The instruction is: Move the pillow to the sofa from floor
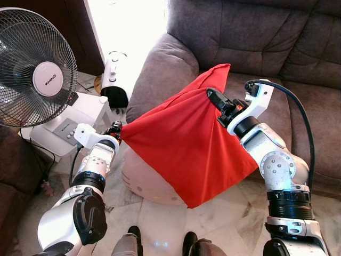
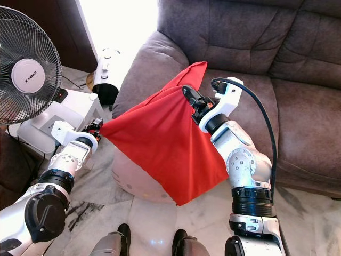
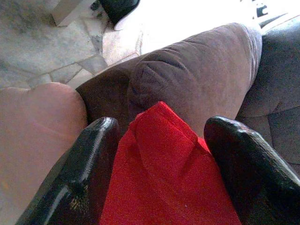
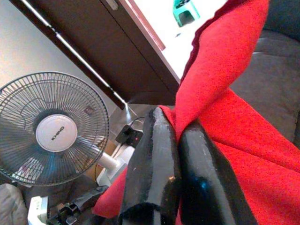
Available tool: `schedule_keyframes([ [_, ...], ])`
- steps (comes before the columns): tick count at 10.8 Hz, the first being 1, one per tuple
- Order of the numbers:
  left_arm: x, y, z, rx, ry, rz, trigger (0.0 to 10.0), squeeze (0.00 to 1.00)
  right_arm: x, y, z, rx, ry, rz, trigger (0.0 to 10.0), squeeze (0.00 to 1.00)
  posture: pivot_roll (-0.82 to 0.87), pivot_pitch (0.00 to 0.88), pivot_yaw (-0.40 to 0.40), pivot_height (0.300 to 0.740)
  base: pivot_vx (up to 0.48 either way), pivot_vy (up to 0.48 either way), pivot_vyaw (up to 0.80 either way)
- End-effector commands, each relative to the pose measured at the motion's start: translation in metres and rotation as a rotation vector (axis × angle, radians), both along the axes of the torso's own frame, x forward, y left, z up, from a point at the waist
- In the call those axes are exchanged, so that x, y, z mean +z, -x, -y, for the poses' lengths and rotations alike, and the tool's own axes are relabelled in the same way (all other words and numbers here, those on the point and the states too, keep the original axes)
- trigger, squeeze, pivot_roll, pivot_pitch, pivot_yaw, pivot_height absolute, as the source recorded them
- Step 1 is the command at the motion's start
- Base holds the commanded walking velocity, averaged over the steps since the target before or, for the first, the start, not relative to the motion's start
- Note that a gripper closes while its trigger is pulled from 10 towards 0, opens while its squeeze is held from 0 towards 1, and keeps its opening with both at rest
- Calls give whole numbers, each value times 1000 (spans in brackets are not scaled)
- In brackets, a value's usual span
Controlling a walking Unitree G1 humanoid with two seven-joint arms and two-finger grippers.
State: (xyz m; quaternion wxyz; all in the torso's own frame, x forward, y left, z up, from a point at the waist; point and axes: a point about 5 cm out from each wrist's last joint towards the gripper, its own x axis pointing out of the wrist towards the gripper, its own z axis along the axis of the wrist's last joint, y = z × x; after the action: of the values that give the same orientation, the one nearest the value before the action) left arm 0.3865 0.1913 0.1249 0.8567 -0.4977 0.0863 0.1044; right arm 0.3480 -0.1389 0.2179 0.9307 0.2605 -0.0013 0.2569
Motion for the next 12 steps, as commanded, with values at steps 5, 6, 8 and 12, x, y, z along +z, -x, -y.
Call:
schedule_keyframes([
  [5,-5,2,-1,13,11,-23,10000,0,41,7,-1,21,-31,178,10000,0,17,241,-64,740,0,0,0],
  [6,-5,2,-1,13,11,-23,10000,0,41,7,-1,21,-31,178,10000,0,17,241,-64,740,0,0,0],
  [8,-9,0,11,-10,129,-40,0,0,53,13,-2,42,-39,204,10000,0,-14,232,-60,740,0,0,0],
  [12,-10,1,8,-5,125,-36,0,0,55,14,-3,47,-43,205,10000,0,-14,227,-60,740,0,0,0],
])
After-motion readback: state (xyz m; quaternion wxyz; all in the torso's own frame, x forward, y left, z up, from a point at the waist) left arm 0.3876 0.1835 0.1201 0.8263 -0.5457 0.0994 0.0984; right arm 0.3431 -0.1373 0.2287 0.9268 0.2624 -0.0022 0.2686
